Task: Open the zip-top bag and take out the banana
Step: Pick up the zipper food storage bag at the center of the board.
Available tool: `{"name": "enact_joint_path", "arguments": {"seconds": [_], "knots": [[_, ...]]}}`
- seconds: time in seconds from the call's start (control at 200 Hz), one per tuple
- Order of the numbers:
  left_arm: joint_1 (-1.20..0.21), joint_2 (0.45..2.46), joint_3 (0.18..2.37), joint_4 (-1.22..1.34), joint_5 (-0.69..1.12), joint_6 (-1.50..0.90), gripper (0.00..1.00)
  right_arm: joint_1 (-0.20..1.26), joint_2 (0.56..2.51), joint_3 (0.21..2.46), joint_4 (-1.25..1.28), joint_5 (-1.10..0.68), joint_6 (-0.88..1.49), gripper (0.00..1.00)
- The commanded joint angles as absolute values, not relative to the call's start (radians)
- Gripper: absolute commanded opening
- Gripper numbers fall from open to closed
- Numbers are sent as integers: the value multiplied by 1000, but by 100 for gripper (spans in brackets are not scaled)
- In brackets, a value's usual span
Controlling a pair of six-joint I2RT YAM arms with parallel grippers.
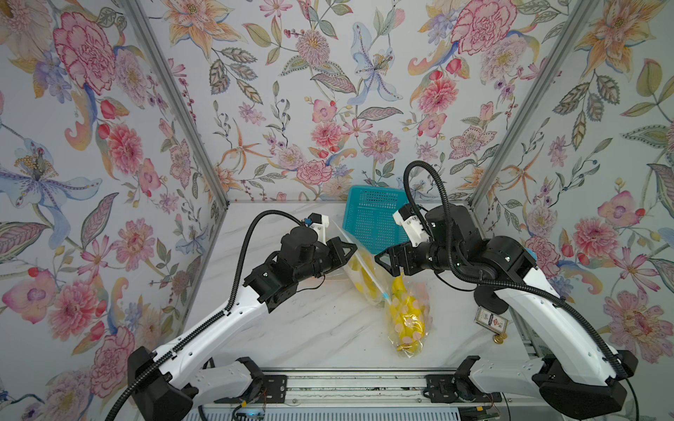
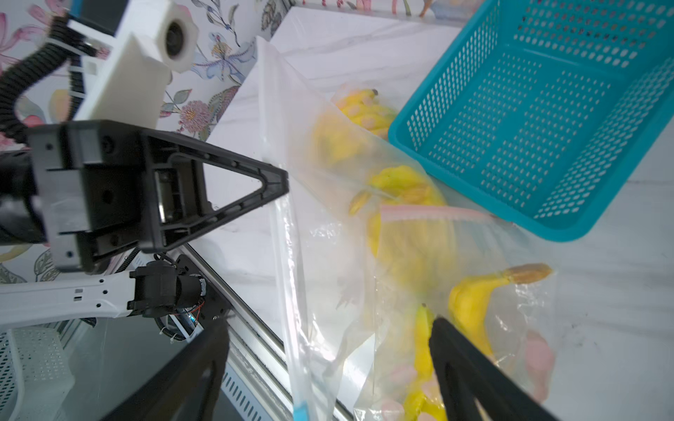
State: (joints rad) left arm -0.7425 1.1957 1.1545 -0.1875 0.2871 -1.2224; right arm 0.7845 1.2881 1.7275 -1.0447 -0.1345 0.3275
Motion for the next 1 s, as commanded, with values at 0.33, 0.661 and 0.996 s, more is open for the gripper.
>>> {"name": "enact_joint_path", "arguments": {"seconds": [0.33, 0.661, 0.996], "knots": [[-710, 1284, 1289, -225, 291, -1261, 3, 961, 1382, 1808, -1351, 49, 240, 98], [-686, 1257, 1200, -202, 333, -1286, 3, 886, 1318, 1617, -1212, 81, 270, 75], [-684, 1253, 1177, -191, 340, -1298, 5, 894, 1403, 1663, -1121, -3, 238, 76]]}}
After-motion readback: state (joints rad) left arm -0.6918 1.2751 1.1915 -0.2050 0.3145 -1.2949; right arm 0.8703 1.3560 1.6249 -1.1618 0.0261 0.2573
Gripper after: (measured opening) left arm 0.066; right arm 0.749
